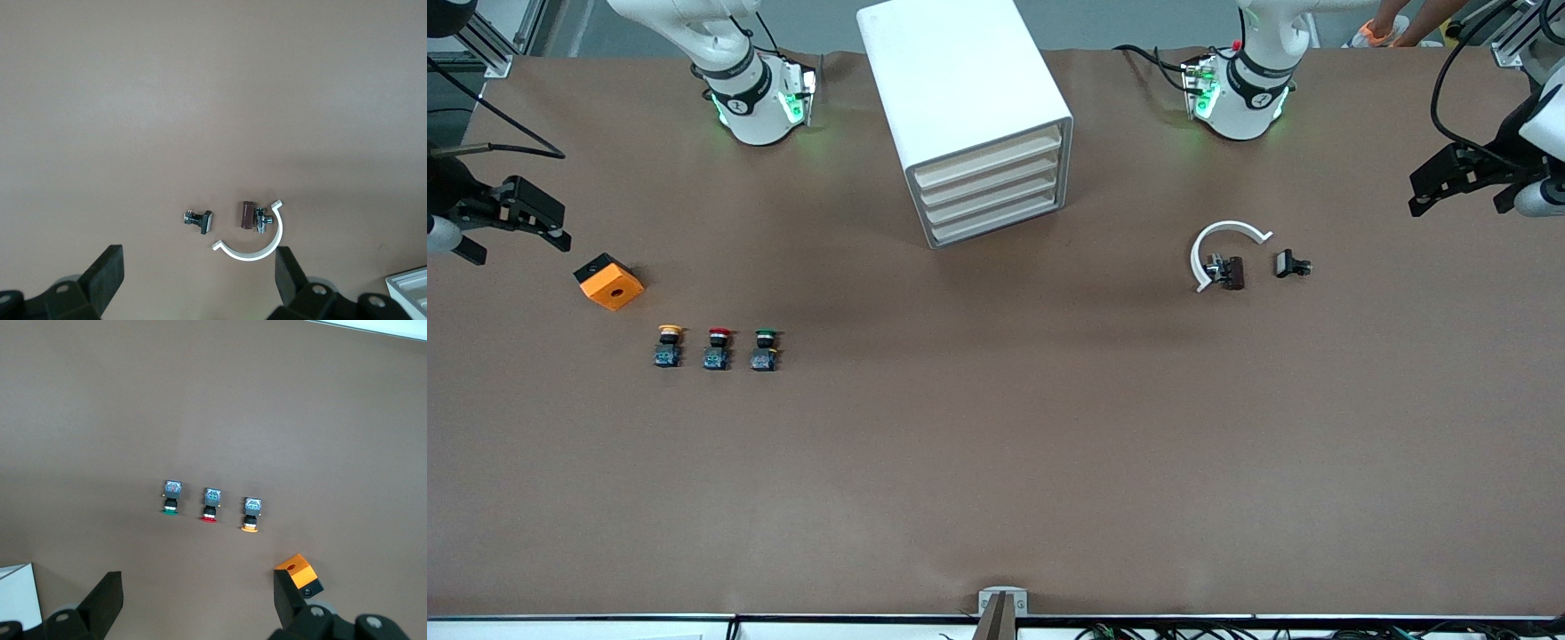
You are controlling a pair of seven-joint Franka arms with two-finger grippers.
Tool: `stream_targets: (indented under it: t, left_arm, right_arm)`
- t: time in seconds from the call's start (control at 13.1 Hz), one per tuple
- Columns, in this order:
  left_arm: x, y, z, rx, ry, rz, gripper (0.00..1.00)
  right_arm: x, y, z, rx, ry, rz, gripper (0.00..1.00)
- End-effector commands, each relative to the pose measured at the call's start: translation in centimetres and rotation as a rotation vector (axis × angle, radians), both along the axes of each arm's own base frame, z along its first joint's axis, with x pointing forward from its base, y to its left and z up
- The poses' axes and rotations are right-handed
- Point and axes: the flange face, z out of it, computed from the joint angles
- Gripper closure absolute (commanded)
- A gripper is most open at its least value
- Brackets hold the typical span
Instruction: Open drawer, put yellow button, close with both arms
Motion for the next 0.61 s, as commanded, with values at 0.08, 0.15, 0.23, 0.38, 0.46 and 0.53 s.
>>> stream_targets:
  t: [0.08, 0.15, 0.23, 0.38, 0.46, 0.53]
  left_arm:
    - [0.2, -0.3, 0.5, 0.005, -0.004, -0.019, 0.00]
    - [0.2, -0.3, 0.5, 0.005, -0.004, -0.016, 0.00]
    - [0.4, -0.3, 0.2, 0.007, 0.000, -0.016, 0.00]
    - [1.4, -0.3, -1.3, 0.009, 0.028, -0.025, 0.00]
    - [2.4, -0.5, -2.6, 0.007, 0.050, -0.016, 0.00]
    - [3.4, -1.2, -4.1, 0.006, 0.076, -0.030, 0.00]
  right_arm:
    - [0.4, 0.4, 0.3, 0.002, 0.001, 0.008, 0.00]
    - [0.4, 0.3, 0.3, 0.002, -0.002, 0.006, 0.00]
    - [0.4, 0.3, 0.3, 0.002, -0.003, 0.005, 0.00]
    - [0.4, -0.2, 0.3, 0.004, -0.006, -0.007, 0.00]
    - [0.4, -0.4, 0.3, 0.004, -0.005, -0.010, 0.00]
    - [0.6, -0.6, -0.1, 0.005, 0.003, -0.010, 0.00]
